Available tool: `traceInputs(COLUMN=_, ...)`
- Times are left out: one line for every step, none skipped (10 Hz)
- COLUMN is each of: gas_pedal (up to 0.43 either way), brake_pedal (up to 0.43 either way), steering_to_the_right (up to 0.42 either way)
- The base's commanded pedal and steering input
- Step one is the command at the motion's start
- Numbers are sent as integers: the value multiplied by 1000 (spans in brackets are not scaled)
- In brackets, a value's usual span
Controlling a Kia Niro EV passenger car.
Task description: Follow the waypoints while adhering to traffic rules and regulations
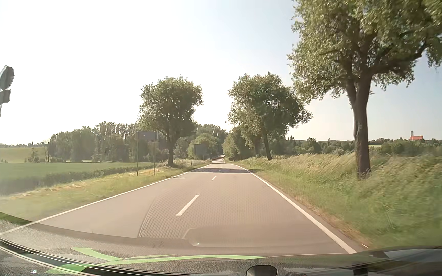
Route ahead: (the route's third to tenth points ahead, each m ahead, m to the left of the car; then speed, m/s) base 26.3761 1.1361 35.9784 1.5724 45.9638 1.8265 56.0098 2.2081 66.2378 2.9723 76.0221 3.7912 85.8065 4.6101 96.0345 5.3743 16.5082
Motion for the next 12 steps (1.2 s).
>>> traceInputs(gas_pedal=319, brake_pedal=0, steering_to_the_right=-8)
traceInputs(gas_pedal=260, brake_pedal=0, steering_to_the_right=-8)
traceInputs(gas_pedal=228, brake_pedal=0, steering_to_the_right=-7)
traceInputs(gas_pedal=228, brake_pedal=0, steering_to_the_right=-6)
traceInputs(gas_pedal=157, brake_pedal=0, steering_to_the_right=-6)
traceInputs(gas_pedal=87, brake_pedal=0, steering_to_the_right=-6)
traceInputs(gas_pedal=59, brake_pedal=0, steering_to_the_right=-6)
traceInputs(gas_pedal=39, brake_pedal=0, steering_to_the_right=-6)
traceInputs(gas_pedal=39, brake_pedal=0, steering_to_the_right=-6)
traceInputs(gas_pedal=39, brake_pedal=0, steering_to_the_right=-6)
traceInputs(gas_pedal=8, brake_pedal=0, steering_to_the_right=-6)
traceInputs(gas_pedal=8, brake_pedal=0, steering_to_the_right=-6)
